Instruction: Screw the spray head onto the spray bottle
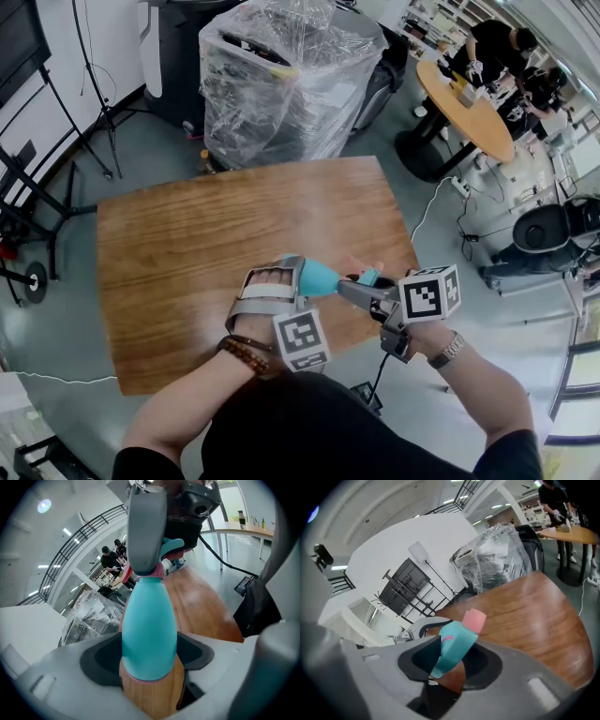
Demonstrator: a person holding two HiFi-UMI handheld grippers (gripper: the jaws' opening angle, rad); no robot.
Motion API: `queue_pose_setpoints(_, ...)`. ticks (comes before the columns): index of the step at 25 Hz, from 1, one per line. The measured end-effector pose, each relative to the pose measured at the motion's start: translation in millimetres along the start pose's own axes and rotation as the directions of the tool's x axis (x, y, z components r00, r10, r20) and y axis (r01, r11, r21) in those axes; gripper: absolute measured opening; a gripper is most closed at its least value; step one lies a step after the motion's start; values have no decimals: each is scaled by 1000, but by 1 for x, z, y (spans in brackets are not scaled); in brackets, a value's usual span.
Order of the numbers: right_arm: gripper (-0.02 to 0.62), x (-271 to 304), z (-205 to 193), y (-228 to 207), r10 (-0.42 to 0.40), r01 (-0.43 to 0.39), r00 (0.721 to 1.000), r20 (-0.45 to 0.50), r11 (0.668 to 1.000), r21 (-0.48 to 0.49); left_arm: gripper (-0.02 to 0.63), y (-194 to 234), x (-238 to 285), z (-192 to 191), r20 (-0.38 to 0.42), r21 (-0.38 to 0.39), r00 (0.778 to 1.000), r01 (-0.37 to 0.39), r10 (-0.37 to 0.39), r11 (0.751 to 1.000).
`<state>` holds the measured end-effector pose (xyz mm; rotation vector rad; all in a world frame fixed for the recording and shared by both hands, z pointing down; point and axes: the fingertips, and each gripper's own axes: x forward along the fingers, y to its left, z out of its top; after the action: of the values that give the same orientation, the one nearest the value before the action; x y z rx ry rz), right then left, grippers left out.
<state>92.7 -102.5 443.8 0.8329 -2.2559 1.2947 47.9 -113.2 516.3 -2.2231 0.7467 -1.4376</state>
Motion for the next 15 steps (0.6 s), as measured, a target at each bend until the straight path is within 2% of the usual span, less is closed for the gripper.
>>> queue_pose_setpoints(2, 121, -1, 1, 2, 35, -38, 999, 26, 995, 90, 376, 4, -2, 1, 1, 14, 1000, -27, 27, 1000)
queue_pose_setpoints(4, 121, -1, 4, 2, 74, -87, 995, 71, 975, 205, 376, 5, -3, 2, 0, 20, 999, -38, 38, 999)
queue_pose_setpoints(7, 121, -3, 1, -8, 26, -46, 997, 79, 962, 268, 374, 0, 0, 2, 5, 0, 1000, -15, 15, 1000)
queue_pose_setpoints(10, 123, -2, -2, -6, -14, 2, 999, 51, 974, 227, 374, -13, 4, 5, 39, -87, 998, 53, -50, 995)
queue_pose_setpoints(13, 123, 0, -9, -8, -87, 87, 996, -6, 988, 127, 374, -34, 9, 12, 114, -211, 986, 140, -118, 967)
queue_pose_setpoints(15, 131, 1, -15, -8, -132, 134, 990, -48, 990, 43, 374, -43, 11, 19, 169, -264, 977, 172, -131, 949)
